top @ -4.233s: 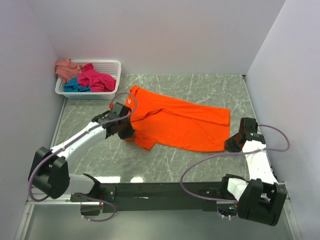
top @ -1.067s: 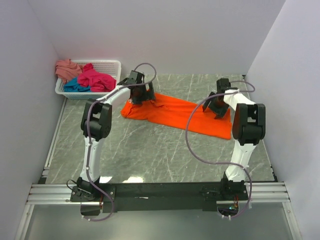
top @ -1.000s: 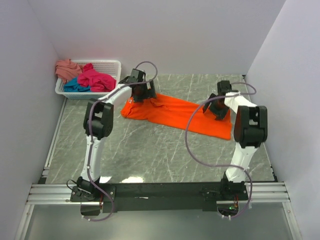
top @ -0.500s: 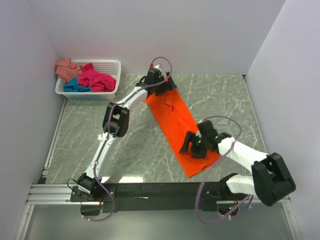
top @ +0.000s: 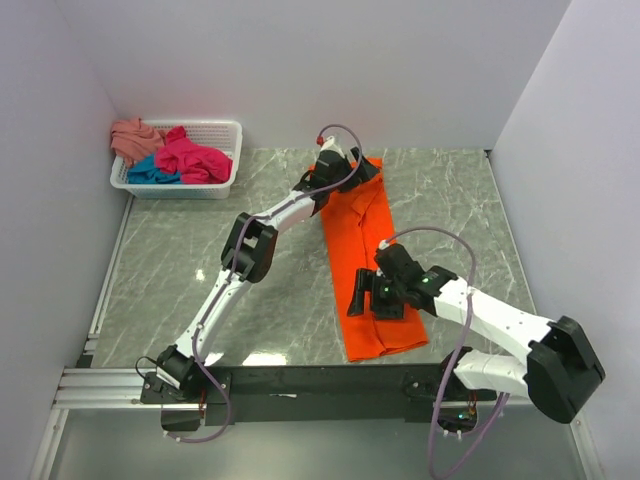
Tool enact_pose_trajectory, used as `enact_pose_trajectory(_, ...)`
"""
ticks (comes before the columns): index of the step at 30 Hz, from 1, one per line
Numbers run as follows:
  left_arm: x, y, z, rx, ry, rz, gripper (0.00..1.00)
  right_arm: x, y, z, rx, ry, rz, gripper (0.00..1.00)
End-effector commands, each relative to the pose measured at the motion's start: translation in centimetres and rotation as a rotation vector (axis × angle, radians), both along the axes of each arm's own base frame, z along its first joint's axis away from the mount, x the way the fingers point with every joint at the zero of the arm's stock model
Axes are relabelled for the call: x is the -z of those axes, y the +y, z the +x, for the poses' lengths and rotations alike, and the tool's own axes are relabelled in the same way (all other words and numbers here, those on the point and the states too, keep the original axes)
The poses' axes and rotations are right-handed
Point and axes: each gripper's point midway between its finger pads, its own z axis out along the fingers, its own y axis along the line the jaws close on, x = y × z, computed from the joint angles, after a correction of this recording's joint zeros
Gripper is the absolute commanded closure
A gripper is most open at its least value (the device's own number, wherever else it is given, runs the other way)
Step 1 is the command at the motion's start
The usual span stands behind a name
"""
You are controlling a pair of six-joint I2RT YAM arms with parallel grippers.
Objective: Fold and stack the t-shirts
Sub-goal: Fold the tshirt
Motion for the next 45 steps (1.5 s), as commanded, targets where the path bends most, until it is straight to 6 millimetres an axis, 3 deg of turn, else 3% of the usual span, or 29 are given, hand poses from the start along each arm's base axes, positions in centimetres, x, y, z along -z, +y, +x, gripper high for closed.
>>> enact_pose_trajectory(1,-2.8,0.3,2.1,-0.098,-0.110,-0.060,0.01,-1.3,-2.7,1.6,0.078,-0.060,-0.080,0.17)
enact_pose_trajectory(3,-3.7,0.0,2.5,-0.101,-0.135,-0.100,0.01,-1.0,-4.1,1.9,0.110,-0.059,-0.111,0.16)
enact_pose_trajectory(4,-3.9,-0.3,2.4,-0.092,-0.138,-0.114,0.01,-0.8,-5.9,2.4,0.163,-0.047,-0.135,0.16)
enact_pose_trajectory(6,-5.9,-0.9,1.9,-0.056,-0.157,-0.151,0.01,-0.7,-7.7,2.9,0.218,-0.048,-0.147,0.15)
enact_pose_trajectory(7,-8.1,-1.0,1.6,-0.039,-0.180,-0.166,0.01,-0.5,-8.9,3.2,0.252,-0.054,-0.155,0.15)
enact_pose_trajectory(9,-9.9,-1.2,0.6,-0.011,-0.182,-0.146,0.01,-0.3,-9.4,3.3,0.263,-0.061,-0.158,0.15)
enact_pose_trajectory(10,-11.7,-1.4,-0.3,0.030,-0.203,-0.160,0.01,0.3,-9.5,3.2,0.263,-0.049,-0.162,0.15)
enact_pose_trajectory(11,-15.4,-1.1,-1.6,0.054,-0.241,-0.175,0.01,0.7,-8.8,2.8,0.242,-0.029,-0.131,0.15)
enact_pose_trajectory(13,-18.7,-1.2,-3.2,0.101,-0.265,-0.153,0.01,2.2,-8.1,2.4,0.230,0.006,-0.096,0.15)
enact_pose_trajectory(14,-22.9,-0.6,-4.3,0.109,-0.329,-0.140,0.01,2.6,-7.7,2.2,0.220,0.022,-0.078,0.15)
enact_pose_trajectory(18,-27.3,1.2,-8.7,0.154,-0.356,-0.047,0.01,3.8,-7.1,1.4,0.206,0.062,-0.055,0.15)
enact_pose_trajectory(19,-30.0,2.6,-10.5,0.149,-0.368,-0.036,0.01,4.0,-7.2,1.0,0.209,0.073,-0.052,0.15)
enact_pose_trajectory(20,-27.9,3.3,-11.1,0.140,-0.324,0.010,0.01,4.0,-6.7,0.4,0.187,0.083,-0.044,0.15)
enact_pose_trajectory(23,-27.5,6.3,-14.3,0.125,-0.274,0.074,0.01,4.0,-5.1,-1.4,0.135,0.111,-0.001,0.13)
enact_pose_trajectory(24,-27.2,7.3,-14.6,0.087,-0.258,0.095,0.01,4.0,-3.9,-2.8,0.076,0.130,0.012,0.13)
enact_pose_trajectory(25,-28.8,8.6,-15.8,0.064,-0.268,0.096,0.01,4.0,-2.9,-3.9,0.071,0.171,0.052,0.12)
enact_pose_trajectory(26,-26.2,9.6,-16.5,0.049,-0.202,0.146,0.01,4.0,-2.3,-4.6,0.055,0.182,0.065,0.12)
enact_pose_trajectory(27,-25.6,10.9,-16.6,-0.004,-0.179,0.177,0.00,3.8,-1.0,-5.8,-0.006,0.185,0.087,0.12)
enact_pose_trajectory(28,-26.5,12.0,-17.6,-0.025,-0.175,0.177,0.01,3.5,-0.2,-6.5,-0.008,0.208,0.116,0.11)
enact_pose_trajectory(29,-24.4,12.8,-18.4,-0.036,-0.120,0.207,0.00,3.2,0.4,-7.0,-0.026,0.211,0.131,0.11)
enact_pose_trajectory(32,-21.6,14.8,-21.3,-0.030,-0.043,0.243,0.01,1.5,2.6,-7.7,-0.099,0.166,0.154,0.11)
enact_pose_trajectory(34,-18.6,16.3,-23.8,-0.031,0.052,0.273,0.01,0.2,2.6,-7.3,-0.105,0.133,0.122,0.11)
enact_pose_trajectory(37,-14.2,18.6,-27.9,-0.023,0.187,0.325,0.01,-1.0,1.0,-6.2,-0.042,0.077,0.041,0.10)
enact_pose_trajectory(39,-12.1,19.7,-30.4,-0.017,0.259,0.358,0.01,-1.7,0.2,-6.7,-0.024,0.084,0.036,0.10)
enact_pose_trajectory(40,-10.2,20.5,-32.9,0.015,0.325,0.372,0.01,-1.8,-0.1,-6.9,-0.018,0.089,0.028,0.10)
enact_pose_trajectory(42,-8.8,20.2,-36.3,0.087,0.374,0.361,0.01,-1.3,-1.5,-7.8,0.013,0.115,-0.003,0.09)
enact_pose_trajectory(43,-6.2,20.4,-38.6,0.130,0.450,0.371,0.00,-1.1,-1.8,-8.2,0.020,0.131,-0.010,0.09)
enact_pose_trajectory(45,-4.5,19.3,-42.5,0.252,0.524,0.354,0.01,-0.2,-2.5,-9.3,0.029,0.181,-0.017,0.10)
